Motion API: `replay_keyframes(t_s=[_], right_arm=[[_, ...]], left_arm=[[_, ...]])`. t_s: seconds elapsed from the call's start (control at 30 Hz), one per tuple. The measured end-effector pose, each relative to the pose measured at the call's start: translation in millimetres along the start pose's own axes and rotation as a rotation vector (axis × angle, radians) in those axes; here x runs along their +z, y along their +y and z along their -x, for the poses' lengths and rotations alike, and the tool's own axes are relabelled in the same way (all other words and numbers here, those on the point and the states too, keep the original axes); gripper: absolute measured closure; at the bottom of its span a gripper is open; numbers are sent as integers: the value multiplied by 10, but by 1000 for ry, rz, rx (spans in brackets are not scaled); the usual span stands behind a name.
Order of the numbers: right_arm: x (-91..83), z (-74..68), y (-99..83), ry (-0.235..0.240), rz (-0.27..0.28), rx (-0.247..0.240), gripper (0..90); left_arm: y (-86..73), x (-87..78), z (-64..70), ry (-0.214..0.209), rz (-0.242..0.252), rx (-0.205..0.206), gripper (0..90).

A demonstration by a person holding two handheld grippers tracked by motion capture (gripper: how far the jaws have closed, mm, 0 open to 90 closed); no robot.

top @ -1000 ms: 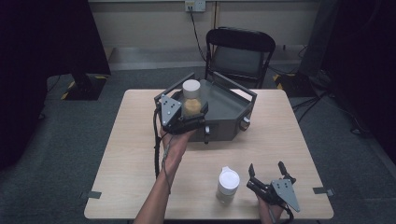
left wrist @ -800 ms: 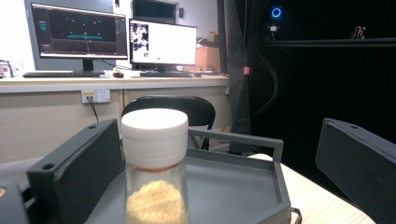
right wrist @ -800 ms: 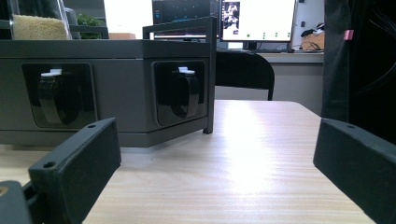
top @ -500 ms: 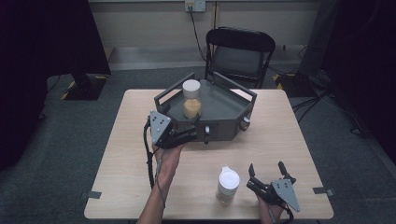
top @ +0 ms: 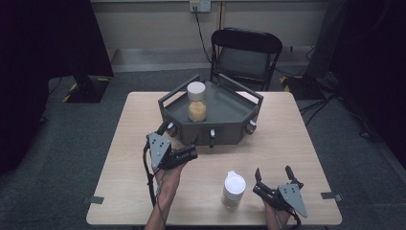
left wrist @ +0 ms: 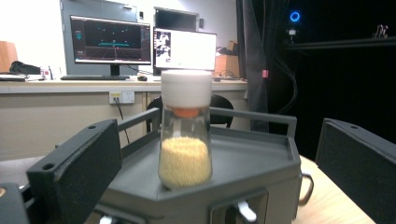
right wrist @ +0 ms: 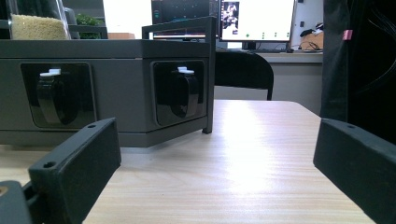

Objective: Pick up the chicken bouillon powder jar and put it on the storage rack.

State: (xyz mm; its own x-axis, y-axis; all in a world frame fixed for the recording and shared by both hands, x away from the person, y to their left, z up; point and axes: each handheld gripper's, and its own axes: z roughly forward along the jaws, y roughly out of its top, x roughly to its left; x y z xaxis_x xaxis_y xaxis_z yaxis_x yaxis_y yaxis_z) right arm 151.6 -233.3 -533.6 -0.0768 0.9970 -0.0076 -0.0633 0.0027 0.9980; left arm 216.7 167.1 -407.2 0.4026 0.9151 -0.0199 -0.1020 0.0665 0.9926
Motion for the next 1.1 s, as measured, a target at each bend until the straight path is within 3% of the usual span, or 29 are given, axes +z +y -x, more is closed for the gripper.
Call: replay_keyframes(t_s=[0.13, 0.23, 0.4, 0.6, 0.97, 1.1], right_arm=[[0, 0, -1, 0, 0, 0, 0], [0, 1, 0, 0, 0, 0, 0], [0, -1, 0, -1, 0, 0, 0], [0, -3, 1, -2, 0, 0, 0], [1, -11, 3, -5, -1, -1, 0], [0, -18, 1, -9, -1, -1, 0]], left_arm=[[-138, -101, 25, 2, -6, -8, 0], [-202, -164, 52, 24, -7, 16, 0], [-335, -290, 41, 41, 11, 22, 0], [-468, -425, 40, 111, 20, 45, 0], [-755, -599, -31, 157, -60, 9, 0], [-858, -637, -31, 162, -67, 5, 0]])
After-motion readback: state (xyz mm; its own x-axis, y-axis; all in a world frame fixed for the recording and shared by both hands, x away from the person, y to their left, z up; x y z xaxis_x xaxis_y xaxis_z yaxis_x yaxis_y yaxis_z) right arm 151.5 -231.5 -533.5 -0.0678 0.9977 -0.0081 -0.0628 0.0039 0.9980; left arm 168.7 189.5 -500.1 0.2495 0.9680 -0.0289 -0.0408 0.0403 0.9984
